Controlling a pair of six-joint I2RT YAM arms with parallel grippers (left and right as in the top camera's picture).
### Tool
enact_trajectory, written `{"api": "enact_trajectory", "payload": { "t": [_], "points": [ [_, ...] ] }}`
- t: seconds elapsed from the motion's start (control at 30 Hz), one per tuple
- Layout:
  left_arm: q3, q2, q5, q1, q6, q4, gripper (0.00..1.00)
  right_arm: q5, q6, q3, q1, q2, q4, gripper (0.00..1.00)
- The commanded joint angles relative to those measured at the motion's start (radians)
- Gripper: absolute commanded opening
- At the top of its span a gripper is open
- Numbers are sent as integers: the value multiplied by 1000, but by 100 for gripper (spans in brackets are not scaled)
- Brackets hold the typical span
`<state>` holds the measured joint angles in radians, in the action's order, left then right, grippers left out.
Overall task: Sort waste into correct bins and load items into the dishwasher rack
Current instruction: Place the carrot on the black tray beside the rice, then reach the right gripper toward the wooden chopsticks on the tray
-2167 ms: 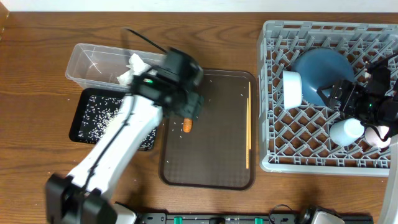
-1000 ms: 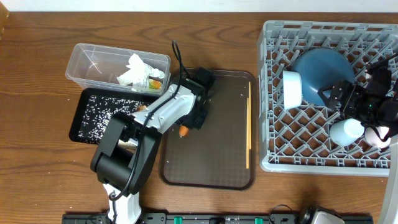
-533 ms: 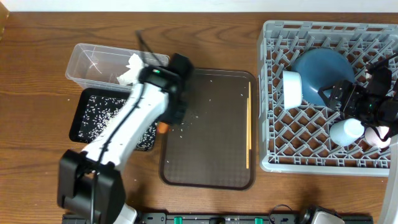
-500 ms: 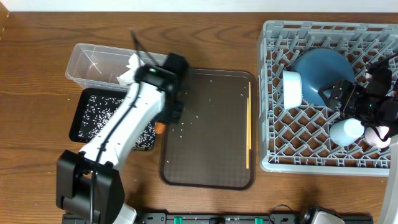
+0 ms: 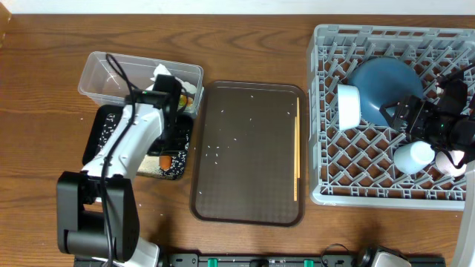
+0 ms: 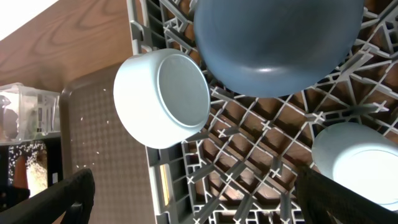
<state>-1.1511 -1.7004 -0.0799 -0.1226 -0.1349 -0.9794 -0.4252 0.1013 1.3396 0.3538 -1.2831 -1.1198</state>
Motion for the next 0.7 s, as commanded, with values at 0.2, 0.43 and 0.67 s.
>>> {"api": "enact_trajectory", "payload": {
  "t": [0.2, 0.43, 0.67],
  "points": [
    [-88, 11, 24, 54, -44, -81, 48, 3, -13, 5, -8, 0, 2, 96],
    [-183, 117, 183, 51, -63, -90, 52, 3, -13, 5, -8, 0, 2, 95],
    [-182, 178, 438, -73, -11, 80, 52, 3, -13, 5, -8, 0, 4, 95]
  ]
}}
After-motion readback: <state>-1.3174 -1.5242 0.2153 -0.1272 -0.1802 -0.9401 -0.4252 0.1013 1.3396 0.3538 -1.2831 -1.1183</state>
